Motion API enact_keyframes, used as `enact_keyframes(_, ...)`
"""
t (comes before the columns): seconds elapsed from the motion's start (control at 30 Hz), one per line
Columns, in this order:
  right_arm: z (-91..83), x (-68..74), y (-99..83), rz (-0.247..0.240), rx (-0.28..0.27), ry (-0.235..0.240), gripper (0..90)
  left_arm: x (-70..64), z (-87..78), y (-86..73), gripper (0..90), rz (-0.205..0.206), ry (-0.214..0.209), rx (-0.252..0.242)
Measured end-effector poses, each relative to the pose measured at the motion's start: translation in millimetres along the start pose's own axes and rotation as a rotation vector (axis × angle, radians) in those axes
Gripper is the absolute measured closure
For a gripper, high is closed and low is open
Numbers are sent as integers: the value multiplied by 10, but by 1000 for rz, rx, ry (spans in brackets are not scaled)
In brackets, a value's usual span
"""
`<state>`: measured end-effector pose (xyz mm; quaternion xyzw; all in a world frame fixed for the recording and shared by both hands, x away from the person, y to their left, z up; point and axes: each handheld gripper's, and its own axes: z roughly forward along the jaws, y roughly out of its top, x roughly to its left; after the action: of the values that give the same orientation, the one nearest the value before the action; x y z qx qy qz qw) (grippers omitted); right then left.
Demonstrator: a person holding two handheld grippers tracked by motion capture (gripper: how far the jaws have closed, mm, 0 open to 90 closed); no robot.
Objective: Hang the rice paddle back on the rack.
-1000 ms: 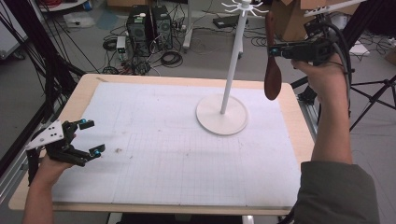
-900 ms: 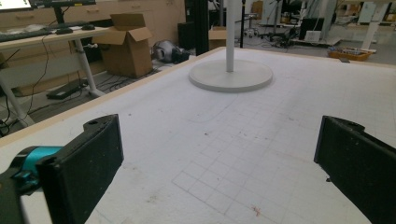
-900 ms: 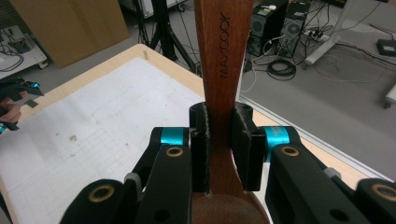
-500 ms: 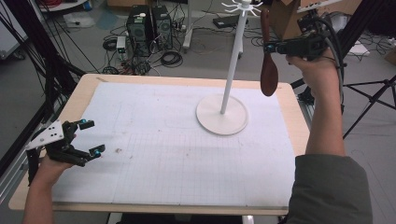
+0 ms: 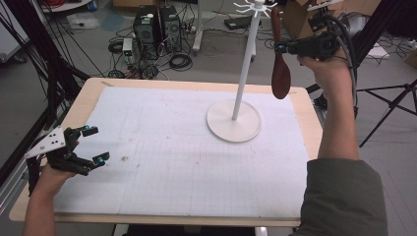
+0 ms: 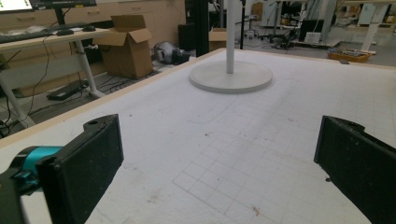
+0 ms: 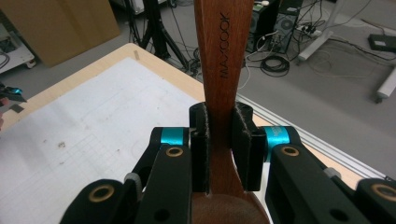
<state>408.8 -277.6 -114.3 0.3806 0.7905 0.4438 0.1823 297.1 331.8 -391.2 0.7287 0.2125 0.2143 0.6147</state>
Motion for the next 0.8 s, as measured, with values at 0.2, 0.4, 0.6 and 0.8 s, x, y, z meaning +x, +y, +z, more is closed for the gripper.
enact_keyframes(0.2, 32, -17, 9, 7, 6, 0, 788, 2, -4, -3, 18, 0, 1, 2)
enact_keyframes(0.4, 62, -35, 10, 4, 9, 0, 788, 5, 0, -13, 18, -3, 1, 5)
enact_keyframes(0.6, 91, -62, 3, 9, 12, 1, 788, 9, -1, -20, 18, -3, 3, 7)
enact_keyframes(0.8, 125, -82, 1, 15, 12, 0, 787, 10, -6, -23, 18, -3, 3, 9)
